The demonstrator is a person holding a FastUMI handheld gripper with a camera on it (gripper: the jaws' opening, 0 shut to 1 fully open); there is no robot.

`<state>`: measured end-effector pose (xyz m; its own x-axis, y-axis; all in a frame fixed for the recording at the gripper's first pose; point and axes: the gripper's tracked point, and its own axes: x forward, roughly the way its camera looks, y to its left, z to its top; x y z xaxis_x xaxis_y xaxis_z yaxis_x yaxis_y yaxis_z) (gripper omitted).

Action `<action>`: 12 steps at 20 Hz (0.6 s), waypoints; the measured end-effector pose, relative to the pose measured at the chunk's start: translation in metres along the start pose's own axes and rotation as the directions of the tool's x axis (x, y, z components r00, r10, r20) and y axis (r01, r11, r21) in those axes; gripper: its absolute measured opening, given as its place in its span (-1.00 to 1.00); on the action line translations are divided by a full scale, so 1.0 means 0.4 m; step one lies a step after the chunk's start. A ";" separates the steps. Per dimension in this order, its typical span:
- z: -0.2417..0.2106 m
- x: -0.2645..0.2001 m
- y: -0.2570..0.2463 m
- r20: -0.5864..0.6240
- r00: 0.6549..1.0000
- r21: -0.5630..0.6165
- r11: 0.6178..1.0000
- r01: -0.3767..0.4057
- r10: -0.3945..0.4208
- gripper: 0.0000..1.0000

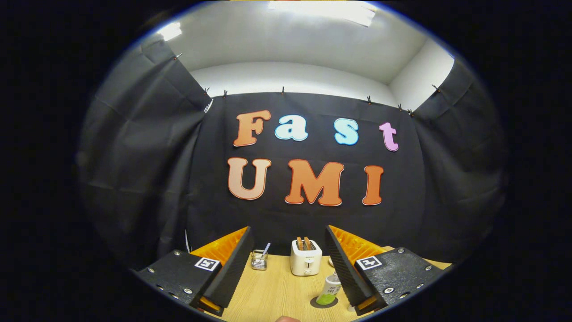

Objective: Take the bottle from table, then pour the juice into the cup, finally place the bottle on the coaster

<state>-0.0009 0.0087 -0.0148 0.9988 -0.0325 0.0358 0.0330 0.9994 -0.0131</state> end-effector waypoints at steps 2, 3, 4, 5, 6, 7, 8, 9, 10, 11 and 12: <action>0.014 -0.005 0.013 0.016 1.000 0.013 1.000 -0.012 0.012 0.90; 0.020 -0.010 0.016 0.023 1.000 0.020 1.000 -0.017 0.016 0.90; 0.027 -0.012 0.017 0.030 0.999 0.025 1.000 -0.018 0.017 0.90; 0.030 -0.015 0.018 0.036 0.999 0.029 0.999 -0.018 0.017 0.90; 0.036 -0.015 0.022 0.044 0.999 0.033 0.999 -0.018 0.017 0.91; 0.040 -0.019 0.027 0.047 0.999 0.034 0.999 -0.023 0.021 0.90; 0.043 -0.019 0.031 0.052 0.998 0.031 0.999 -0.025 0.024 0.91; 0.047 -0.020 0.030 0.056 0.998 0.024 0.999 -0.025 0.023 0.91; 0.048 -0.020 0.028 0.056 0.998 0.018 1.000 -0.023 0.022 0.91; 0.048 -0.022 0.029 0.054 0.998 0.016 1.000 -0.025 0.024 0.91; 0.050 -0.020 0.034 0.053 0.998 0.016 0.999 -0.030 0.029 0.91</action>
<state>-0.0090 0.0227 0.0047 0.9961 -0.0027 0.0885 0.0025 1.0000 0.0023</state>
